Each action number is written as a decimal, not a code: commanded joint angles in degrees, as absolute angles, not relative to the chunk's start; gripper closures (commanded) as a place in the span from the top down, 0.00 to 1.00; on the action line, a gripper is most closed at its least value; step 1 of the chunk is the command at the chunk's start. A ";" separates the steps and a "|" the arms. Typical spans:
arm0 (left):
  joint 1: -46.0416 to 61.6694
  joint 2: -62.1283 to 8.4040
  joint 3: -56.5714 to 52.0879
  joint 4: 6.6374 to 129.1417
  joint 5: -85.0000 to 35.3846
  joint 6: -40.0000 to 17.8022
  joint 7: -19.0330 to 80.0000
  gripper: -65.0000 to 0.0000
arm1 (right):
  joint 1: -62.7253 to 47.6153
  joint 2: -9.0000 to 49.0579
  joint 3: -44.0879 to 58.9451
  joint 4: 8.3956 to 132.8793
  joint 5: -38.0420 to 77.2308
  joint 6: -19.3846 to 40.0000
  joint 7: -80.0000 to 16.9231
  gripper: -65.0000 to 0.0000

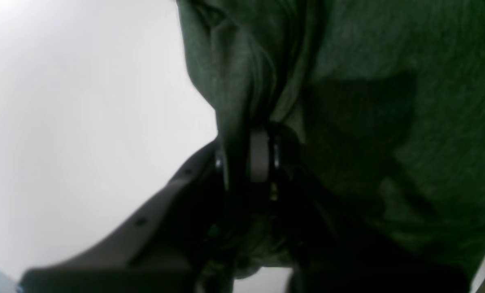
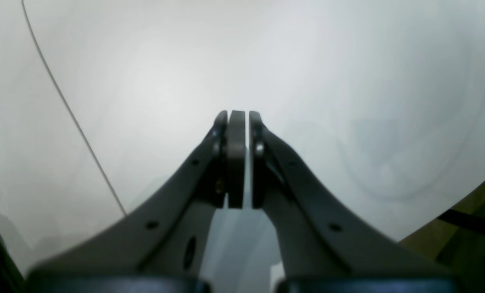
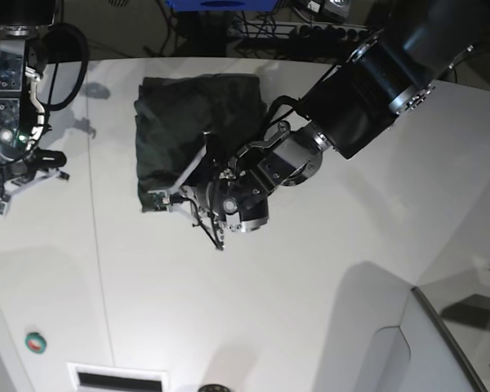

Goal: Layout the t-shirt on the table in an organized manner, then fold the t-shirt properly
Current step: 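Push the bundle edge with the left gripper to flatten and square it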

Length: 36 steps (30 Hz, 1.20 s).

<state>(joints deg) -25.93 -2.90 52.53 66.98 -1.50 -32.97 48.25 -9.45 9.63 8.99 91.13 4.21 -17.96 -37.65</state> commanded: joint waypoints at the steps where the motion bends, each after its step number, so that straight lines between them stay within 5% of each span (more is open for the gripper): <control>1: -27.56 -2.07 53.23 67.74 -1.80 -32.92 47.43 0.00 | -8.92 10.51 9.19 92.18 3.56 -18.07 -36.53 0.03; 36: -28.88 -1.63 54.99 65.54 -1.80 -32.92 42.77 0.00 | -8.84 10.42 9.10 92.00 3.56 -18.07 -36.44 0.03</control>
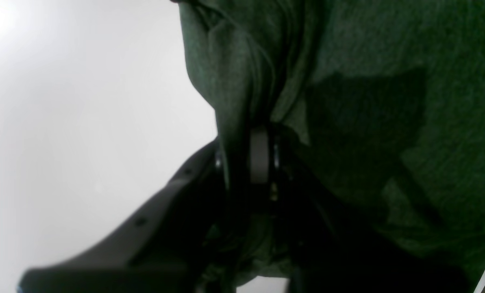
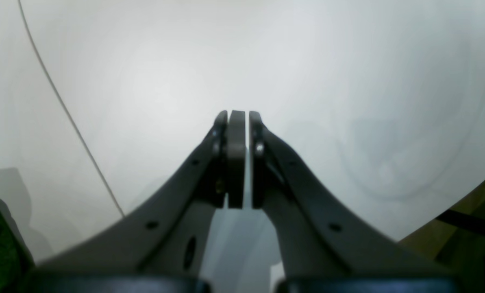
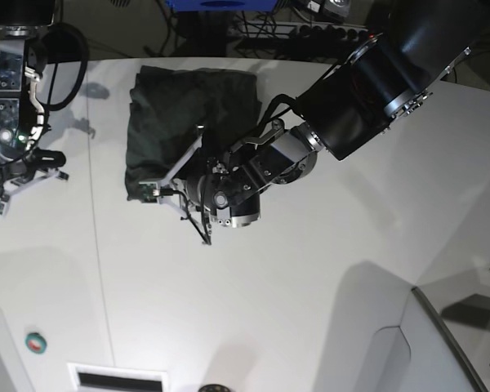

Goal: Layout the t-shirt on the table in an organized manner, then fold the t-shirt properly
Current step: 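Push the bundle edge with the left gripper to flatten and square it, then smooth the folded shirt top with both grippers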

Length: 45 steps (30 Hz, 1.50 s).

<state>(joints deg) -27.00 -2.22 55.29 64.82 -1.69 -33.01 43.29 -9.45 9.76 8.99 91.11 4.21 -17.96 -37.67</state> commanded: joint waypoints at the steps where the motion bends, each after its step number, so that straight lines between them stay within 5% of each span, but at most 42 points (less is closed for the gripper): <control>1: -29.32 -1.63 55.08 65.54 -1.80 -32.92 42.77 0.00 | -8.84 10.42 9.10 92.00 3.56 -18.07 -36.44 0.03; 5: -30.46 -1.71 54.90 65.54 -1.80 -32.92 42.77 0.00 | -8.84 10.42 9.01 92.00 3.56 -18.07 -36.44 0.03; 14: -33.01 -1.89 55.08 65.45 -1.80 -32.92 42.77 0.55 | -8.84 10.42 8.84 92.00 3.56 -18.07 -36.44 0.03; 19: -33.27 -1.80 54.46 66.24 -1.89 -32.92 42.77 0.68 | -8.84 10.33 8.84 92.00 3.56 -18.07 -36.44 0.03; 30: -28.62 -4.09 35.03 84.70 -2.42 -32.92 53.85 0.66 | -10.15 10.24 -0.22 93.76 3.56 -17.98 -36.44 0.03; 32: -23.78 -6.46 32.22 89.27 -2.42 -32.92 55.60 0.54 | -11.65 10.24 -3.56 96.66 3.56 -17.98 -36.44 0.03; 35: -14.11 -9.01 26.42 92.97 -1.98 -32.84 53.93 0.00 | -13.49 10.33 -9.71 100.62 3.56 -17.98 -36.35 0.03; 45: 13.32 -9.01 -0.31 94.99 -1.89 -32.66 25.36 0.00 | -13.76 10.33 -26.15 101.14 3.56 -17.98 -36.35 0.02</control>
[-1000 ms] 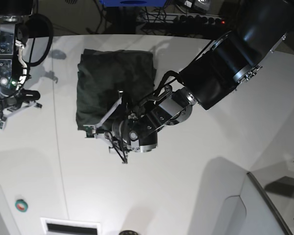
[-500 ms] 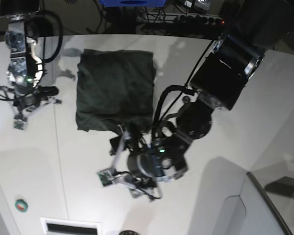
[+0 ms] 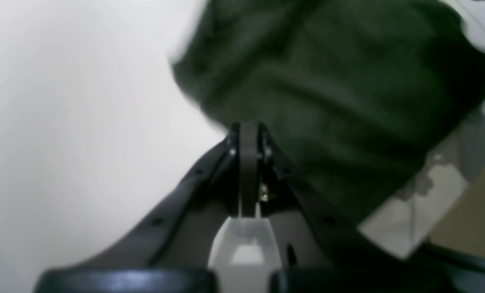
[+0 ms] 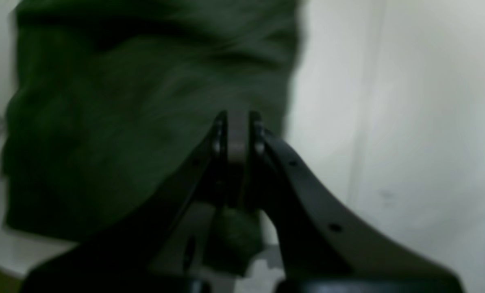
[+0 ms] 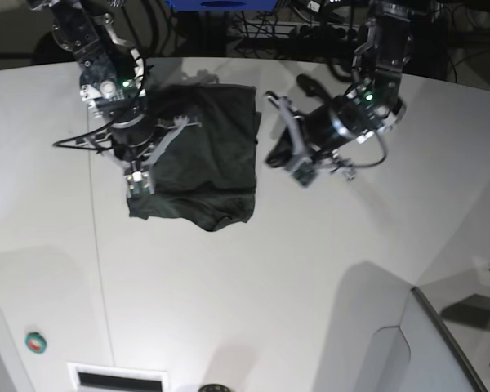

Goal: Layout the t-shirt on the table in an organized manner, then fold the t-shirt properly
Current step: 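Smooth the folded shirt top with both grippers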

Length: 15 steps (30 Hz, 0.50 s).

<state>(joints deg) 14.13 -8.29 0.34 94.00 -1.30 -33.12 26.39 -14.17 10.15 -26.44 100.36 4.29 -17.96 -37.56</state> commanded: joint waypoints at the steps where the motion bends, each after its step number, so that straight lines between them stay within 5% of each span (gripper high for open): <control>1: 14.20 -9.10 -3.03 94.20 -1.89 -32.66 24.13 0.00 | -13.67 10.33 -26.59 100.70 3.56 -17.98 -36.18 0.02; 7: 17.54 -10.24 -19.03 92.35 -2.42 -32.84 23.69 0.00 | -13.76 10.24 -26.42 95.96 3.56 -17.98 -31.69 0.02; 15: 20.00 -12.97 -23.60 92.44 -2.42 -32.84 23.60 0.00 | -13.58 10.24 -26.42 86.46 3.65 -17.98 -27.38 0.02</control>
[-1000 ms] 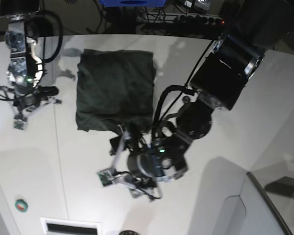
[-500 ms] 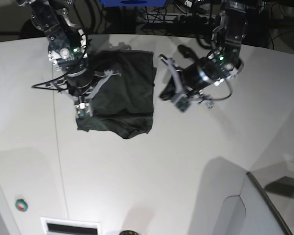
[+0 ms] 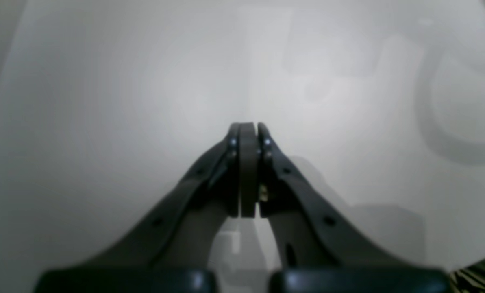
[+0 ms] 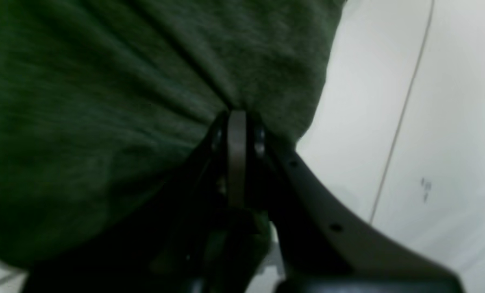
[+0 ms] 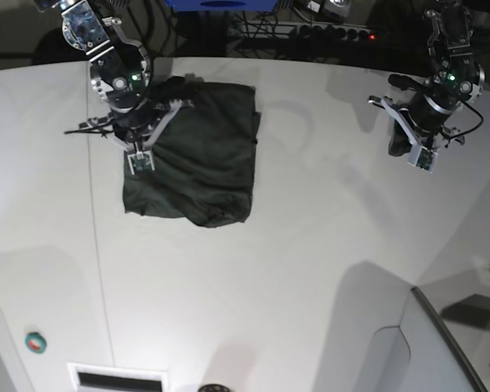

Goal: Layout the t-shirt on the table in an organized manner, then fold the t-shirt properly
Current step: 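Smooth the folded shirt top with both grippers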

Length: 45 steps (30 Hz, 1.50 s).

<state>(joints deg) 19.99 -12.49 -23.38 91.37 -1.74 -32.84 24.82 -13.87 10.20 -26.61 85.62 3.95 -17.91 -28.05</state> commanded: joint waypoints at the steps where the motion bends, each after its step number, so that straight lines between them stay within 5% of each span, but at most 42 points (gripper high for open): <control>1: 20.00 -12.97 -23.60 92.44 -2.42 -32.84 23.60 0.00 | -13.67 10.24 -26.42 86.55 3.65 -17.98 -26.95 0.02; 12: 19.82 -11.91 -23.08 92.44 -2.42 -32.84 23.69 0.00 | -22.20 12.18 -26.59 106.86 3.47 -18.15 -29.58 0.02; 25: 19.91 -12.00 -23.25 92.18 -2.42 -32.84 23.69 0.00 | -21.14 9.89 -26.59 92.97 3.65 -18.15 -30.20 0.02; 36: 19.91 -12.00 -23.25 92.00 -2.42 -32.84 23.69 0.00 | -24.40 10.24 -26.77 107.38 3.56 -18.15 -32.57 0.02; 45: 20.00 -12.00 -23.34 92.00 -2.42 -32.84 23.69 0.00 | -24.04 9.80 -28.18 100.70 3.65 -18.07 -32.40 0.02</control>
<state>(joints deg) 20.03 -11.44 -22.96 91.20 -1.72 -32.95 24.86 -24.34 10.02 -27.88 99.72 3.75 -18.00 -33.34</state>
